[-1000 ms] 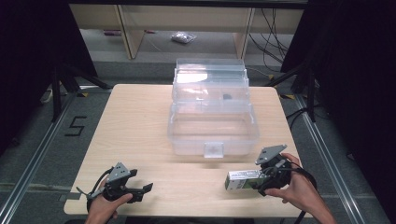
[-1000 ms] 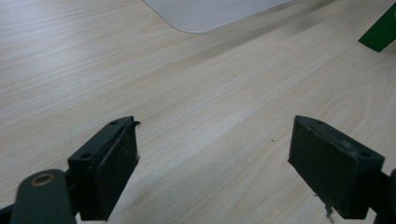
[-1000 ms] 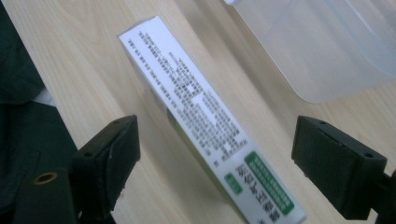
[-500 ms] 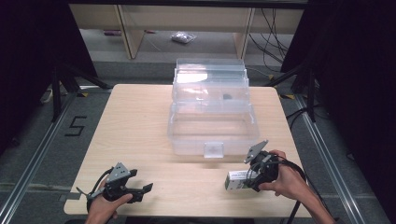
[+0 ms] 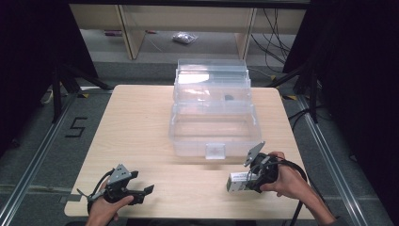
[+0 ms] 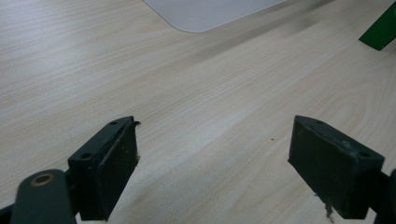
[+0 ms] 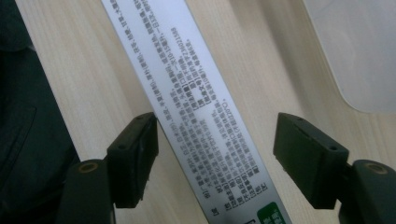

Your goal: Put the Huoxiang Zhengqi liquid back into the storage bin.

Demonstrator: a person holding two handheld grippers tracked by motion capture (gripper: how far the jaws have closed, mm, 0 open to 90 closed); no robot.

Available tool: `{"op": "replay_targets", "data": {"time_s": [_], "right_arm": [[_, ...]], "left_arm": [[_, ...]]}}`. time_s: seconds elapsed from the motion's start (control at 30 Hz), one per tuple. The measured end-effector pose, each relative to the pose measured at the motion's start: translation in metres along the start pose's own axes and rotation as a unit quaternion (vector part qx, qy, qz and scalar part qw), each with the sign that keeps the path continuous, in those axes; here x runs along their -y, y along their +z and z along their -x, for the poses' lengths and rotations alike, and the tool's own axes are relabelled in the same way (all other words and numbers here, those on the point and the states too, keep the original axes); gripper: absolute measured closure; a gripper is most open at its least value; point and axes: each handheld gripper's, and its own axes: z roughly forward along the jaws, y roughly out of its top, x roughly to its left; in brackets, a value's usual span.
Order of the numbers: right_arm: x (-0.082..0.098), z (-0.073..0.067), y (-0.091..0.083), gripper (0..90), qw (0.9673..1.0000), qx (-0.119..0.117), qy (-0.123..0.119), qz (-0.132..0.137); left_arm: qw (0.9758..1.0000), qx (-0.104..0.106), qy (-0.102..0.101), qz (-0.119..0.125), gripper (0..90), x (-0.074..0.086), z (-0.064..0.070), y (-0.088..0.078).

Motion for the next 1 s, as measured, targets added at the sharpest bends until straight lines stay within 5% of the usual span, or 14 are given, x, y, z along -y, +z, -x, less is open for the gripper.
{"op": "replay_targets", "data": {"time_s": [0.33, 0.6, 0.7, 0.77, 0.87, 1.0], "right_arm": [[-0.004, 0.004, 0.008, 49.9, 0.9984, -0.031, -0.027, -0.038], [-0.011, 0.006, 0.006, 63.7, 0.9938, -0.020, -0.075, -0.080], [-0.015, 0.003, 0.005, 64.4, 0.9926, -0.018, -0.076, -0.092], [-0.017, 0.005, 0.006, 64.5, 0.9906, -0.019, -0.100, -0.091], [-0.019, 0.003, 0.004, 64.5, 0.9906, -0.019, -0.094, -0.098], [-0.024, 0.004, -0.004, 64.6, 0.9896, -0.015, -0.114, -0.086]], "left_arm": [[1.0000, 0.002, -0.009, 0.003, 15.0, 0.000, 0.000, 0.000], [1.0000, 0.001, -0.009, 0.002, 15.1, 0.000, 0.000, 0.000], [1.0000, 0.002, -0.008, 0.001, 15.1, 0.000, 0.000, 0.000], [1.0000, 0.002, -0.008, 0.002, 15.1, 0.000, 0.000, 0.000], [1.0000, 0.001, -0.009, 0.002, 15.1, 0.000, 0.000, 0.000], [1.0000, -0.001, -0.009, 0.000, 15.1, 0.000, 0.001, 0.000]]}}
